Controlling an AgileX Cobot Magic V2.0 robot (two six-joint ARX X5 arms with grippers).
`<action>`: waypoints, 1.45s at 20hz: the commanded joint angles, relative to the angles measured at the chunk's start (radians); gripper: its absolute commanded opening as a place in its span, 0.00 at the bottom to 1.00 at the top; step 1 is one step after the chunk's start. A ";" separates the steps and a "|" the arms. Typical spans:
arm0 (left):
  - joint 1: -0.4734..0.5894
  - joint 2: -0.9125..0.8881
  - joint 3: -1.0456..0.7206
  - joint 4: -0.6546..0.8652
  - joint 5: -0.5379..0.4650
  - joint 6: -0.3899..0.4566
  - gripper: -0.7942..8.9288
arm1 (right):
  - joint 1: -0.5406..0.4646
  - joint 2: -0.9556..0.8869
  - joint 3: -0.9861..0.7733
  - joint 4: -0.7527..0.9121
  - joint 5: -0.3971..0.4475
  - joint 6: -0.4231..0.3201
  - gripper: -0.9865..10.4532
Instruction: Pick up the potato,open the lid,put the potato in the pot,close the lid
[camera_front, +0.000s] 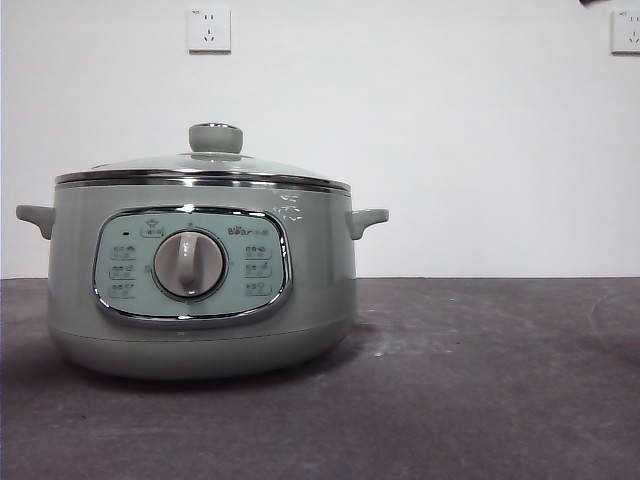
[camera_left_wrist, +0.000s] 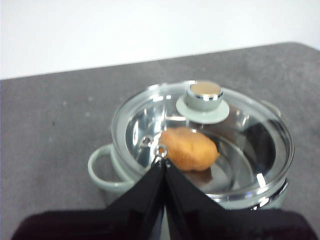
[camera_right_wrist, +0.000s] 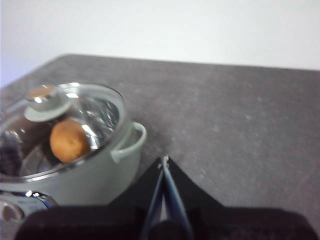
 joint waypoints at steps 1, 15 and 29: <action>0.001 0.000 -0.004 -0.019 -0.002 -0.003 0.08 | 0.001 -0.001 -0.006 -0.012 0.005 0.013 0.09; 0.003 -0.005 -0.004 -0.067 -0.005 0.076 0.08 | 0.001 -0.001 -0.006 -0.109 0.005 0.013 0.09; 0.393 -0.348 -0.333 0.210 0.085 0.140 0.08 | 0.001 -0.001 -0.006 -0.143 0.005 0.013 0.09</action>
